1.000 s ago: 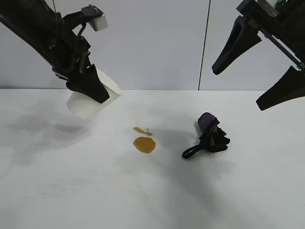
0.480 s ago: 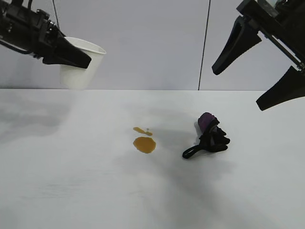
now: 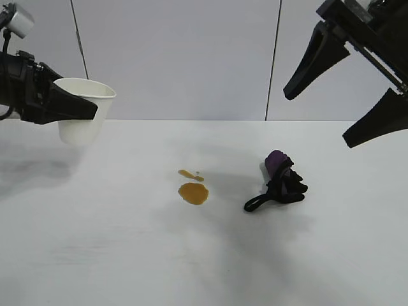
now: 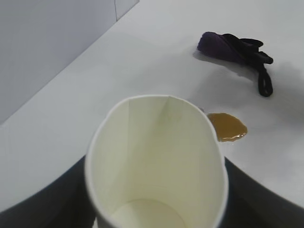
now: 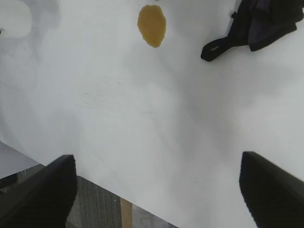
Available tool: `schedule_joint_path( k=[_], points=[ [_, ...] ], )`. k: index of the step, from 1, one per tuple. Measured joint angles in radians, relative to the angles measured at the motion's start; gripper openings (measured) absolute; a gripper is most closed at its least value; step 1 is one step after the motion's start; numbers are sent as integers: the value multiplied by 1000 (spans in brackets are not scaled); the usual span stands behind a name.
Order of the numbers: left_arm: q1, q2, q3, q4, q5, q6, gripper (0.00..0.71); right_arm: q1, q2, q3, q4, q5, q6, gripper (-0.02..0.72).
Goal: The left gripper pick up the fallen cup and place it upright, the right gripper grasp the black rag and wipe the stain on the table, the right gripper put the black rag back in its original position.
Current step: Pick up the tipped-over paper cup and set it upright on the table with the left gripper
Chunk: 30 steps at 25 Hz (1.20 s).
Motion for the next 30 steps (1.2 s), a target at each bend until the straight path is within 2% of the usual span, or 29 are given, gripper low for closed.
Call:
schedule_joint_path(
  k=[3,10,19,24,30],
  points=[
    [0,-1,50,-55,-26,80,428,0,0,0,0,-1,0,638],
    [0,1,136,-69,-67,173,428,0,0,0,0,-1,0,638],
    [0,133,138,-75,-15,198,428,0,0,0,0,-1,0,638],
    [0,140,138,-79,31,237,428,0,0,0,0,-1,0,638],
    [0,140,138,-81,34,241,428,0,0,0,0,-1,0,638]
  ],
)
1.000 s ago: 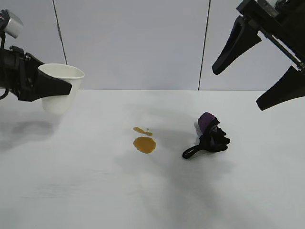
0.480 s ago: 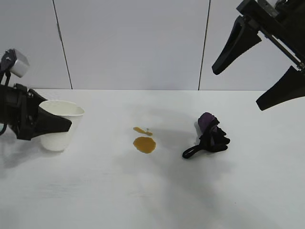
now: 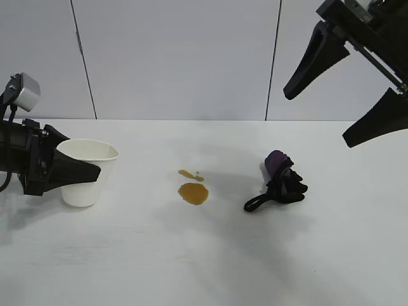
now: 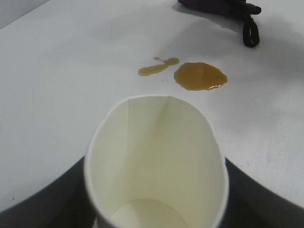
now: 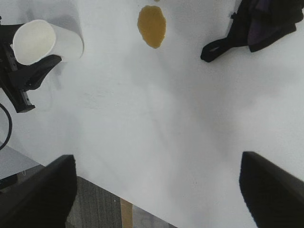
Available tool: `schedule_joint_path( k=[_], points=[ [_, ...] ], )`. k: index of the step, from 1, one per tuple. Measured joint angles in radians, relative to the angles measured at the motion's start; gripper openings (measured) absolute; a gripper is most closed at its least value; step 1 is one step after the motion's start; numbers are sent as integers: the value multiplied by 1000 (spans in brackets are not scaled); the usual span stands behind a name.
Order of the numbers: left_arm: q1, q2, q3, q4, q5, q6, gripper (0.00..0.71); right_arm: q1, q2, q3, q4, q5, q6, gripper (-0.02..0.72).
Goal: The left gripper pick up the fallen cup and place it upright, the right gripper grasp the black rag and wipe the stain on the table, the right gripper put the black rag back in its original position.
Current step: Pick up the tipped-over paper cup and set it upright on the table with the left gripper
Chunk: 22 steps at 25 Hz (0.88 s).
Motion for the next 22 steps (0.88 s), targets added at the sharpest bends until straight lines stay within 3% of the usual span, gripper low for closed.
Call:
schedule_joint_path(
  k=[9,15,22],
  points=[
    [0,0,0,0,-21,2,430,0,0,0,7,0,0,638],
    [0,0,0,-1,-46,-21,568,0,0,0,13,-1,0,638],
    [0,0,0,-1,-54,-46,599,0,0,0,16,-13,0,638]
  ],
)
